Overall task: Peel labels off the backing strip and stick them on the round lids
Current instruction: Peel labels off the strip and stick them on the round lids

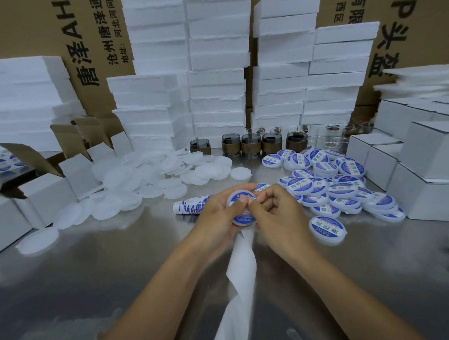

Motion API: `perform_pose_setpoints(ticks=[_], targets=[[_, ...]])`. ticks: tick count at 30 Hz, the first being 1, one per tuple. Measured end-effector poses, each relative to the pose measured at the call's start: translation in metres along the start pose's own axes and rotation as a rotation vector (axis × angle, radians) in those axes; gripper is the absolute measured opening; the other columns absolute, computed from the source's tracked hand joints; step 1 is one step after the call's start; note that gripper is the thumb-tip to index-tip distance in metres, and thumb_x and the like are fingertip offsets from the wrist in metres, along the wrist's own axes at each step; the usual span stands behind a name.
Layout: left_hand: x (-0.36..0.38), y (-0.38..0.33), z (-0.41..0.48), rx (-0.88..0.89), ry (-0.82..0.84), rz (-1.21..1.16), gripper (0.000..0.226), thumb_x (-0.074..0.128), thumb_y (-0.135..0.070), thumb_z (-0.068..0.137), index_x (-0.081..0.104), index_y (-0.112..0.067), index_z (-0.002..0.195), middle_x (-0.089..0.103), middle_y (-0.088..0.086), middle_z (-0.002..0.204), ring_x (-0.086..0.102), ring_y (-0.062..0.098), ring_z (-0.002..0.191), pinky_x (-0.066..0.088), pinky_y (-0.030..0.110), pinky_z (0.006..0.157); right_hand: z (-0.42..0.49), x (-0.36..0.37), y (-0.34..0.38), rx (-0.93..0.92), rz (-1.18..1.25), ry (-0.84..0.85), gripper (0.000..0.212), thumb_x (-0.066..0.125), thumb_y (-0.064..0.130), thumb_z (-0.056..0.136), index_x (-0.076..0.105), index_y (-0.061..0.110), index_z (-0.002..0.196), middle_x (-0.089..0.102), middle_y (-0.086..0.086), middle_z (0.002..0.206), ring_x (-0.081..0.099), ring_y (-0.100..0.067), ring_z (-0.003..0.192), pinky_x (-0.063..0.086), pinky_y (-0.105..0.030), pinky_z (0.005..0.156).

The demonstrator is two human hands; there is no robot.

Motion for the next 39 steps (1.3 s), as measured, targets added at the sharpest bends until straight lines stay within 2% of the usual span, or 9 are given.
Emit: perform_pose_setpoints(ticks=[4,6,8,11,15,19,27,32,39], targets=[[0.000,-0.001,0.000,0.000,-0.013,-0.016,0.023,0.044,-0.006,0.095,0.066,-0.010,0.099,0.073,0.007,0.090,0.070,0.017,0.085,0.058,0.027,0.074,-0.003,-0.001,-0.001,-0.100,-0.284,0.016,0.026,0.056,0.041,0.086,0.040,0.022,0.077,0.049,0.009,0.060,0.047,-0.007,0.057,0.038,-0.028,0.055],[-0.002,-0.001,0.001,0.008,-0.020,-0.059,0.020,0.047,-0.012,0.093,0.067,-0.009,0.097,0.074,0.007,0.091,0.070,0.016,0.085,0.057,0.027,0.070,-0.002,-0.001,-0.004,-0.022,-0.217,0.031,0.033,0.057,0.046,0.084,0.041,0.018,0.079,0.051,0.006,0.061,0.048,-0.012,0.057,0.039,-0.030,0.056],[-0.003,-0.001,0.002,0.008,-0.015,-0.111,0.021,0.051,-0.019,0.086,0.067,-0.008,0.096,0.074,0.007,0.092,0.070,0.017,0.085,0.057,0.027,0.068,-0.001,0.000,-0.004,0.120,0.009,0.105,0.027,0.062,0.039,0.084,0.050,0.016,0.078,0.062,-0.003,0.067,0.055,-0.010,0.055,0.044,-0.023,0.055],[-0.004,-0.001,0.004,0.005,-0.006,-0.185,0.027,0.054,-0.023,0.080,0.067,-0.008,0.099,0.073,0.009,0.097,0.070,0.020,0.089,0.057,0.029,0.067,0.001,0.002,0.000,0.218,0.254,0.217,0.017,0.063,0.026,0.087,0.065,0.012,0.077,0.070,0.002,0.065,0.060,-0.004,0.050,0.043,-0.010,0.048],[-0.007,-0.002,0.005,0.011,-0.009,-0.226,0.027,0.057,-0.023,0.080,0.069,-0.012,0.101,0.073,0.007,0.100,0.070,0.020,0.090,0.055,0.028,0.065,-0.001,0.003,0.004,0.164,0.310,0.292,0.010,0.064,0.014,0.085,0.069,0.017,0.078,0.070,0.006,0.064,0.059,-0.001,0.053,0.042,-0.008,0.050],[-0.008,-0.002,0.003,0.019,-0.027,-0.151,0.027,0.063,-0.018,0.074,0.067,-0.014,0.100,0.074,0.004,0.095,0.070,0.019,0.087,0.056,0.026,0.066,-0.003,0.008,0.002,0.128,0.259,0.340,0.007,0.066,0.009,0.083,0.068,0.014,0.080,0.068,0.000,0.069,0.059,-0.001,0.054,0.042,-0.008,0.052],[-0.008,-0.002,0.004,0.037,-0.031,-0.155,0.029,0.062,-0.015,0.075,0.064,-0.009,0.103,0.074,0.005,0.093,0.070,0.018,0.084,0.057,0.027,0.067,-0.001,0.007,0.002,0.109,0.294,0.295,0.012,0.058,0.018,0.091,0.068,0.017,0.085,0.071,0.005,0.067,0.060,-0.005,0.054,0.043,-0.009,0.053],[-0.008,0.001,0.002,0.083,-0.049,0.053,0.030,0.068,-0.016,0.077,0.066,-0.007,0.106,0.072,0.011,0.098,0.066,0.022,0.089,0.054,0.034,0.088,0.004,-0.001,0.000,0.114,0.346,0.124,0.013,0.056,0.015,0.092,0.065,0.015,0.083,0.065,0.007,0.056,0.055,-0.003,0.047,0.042,-0.011,0.049],[-0.008,0.002,0.002,0.104,-0.052,0.224,0.024,0.068,-0.005,0.081,0.067,-0.018,0.102,0.074,-0.001,0.092,0.069,0.010,0.086,0.052,0.017,0.070,0.005,-0.004,-0.004,0.135,0.265,0.018,0.023,0.058,0.027,0.090,0.060,0.009,0.076,0.063,0.007,0.053,0.052,-0.003,0.042,0.048,-0.025,0.055]])
Point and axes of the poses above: each hand's wrist, its own z-axis towards the middle knuckle, its own x-axis out of the palm, y = z × x, the point moved 4 cm from there along z, towards the middle knuckle
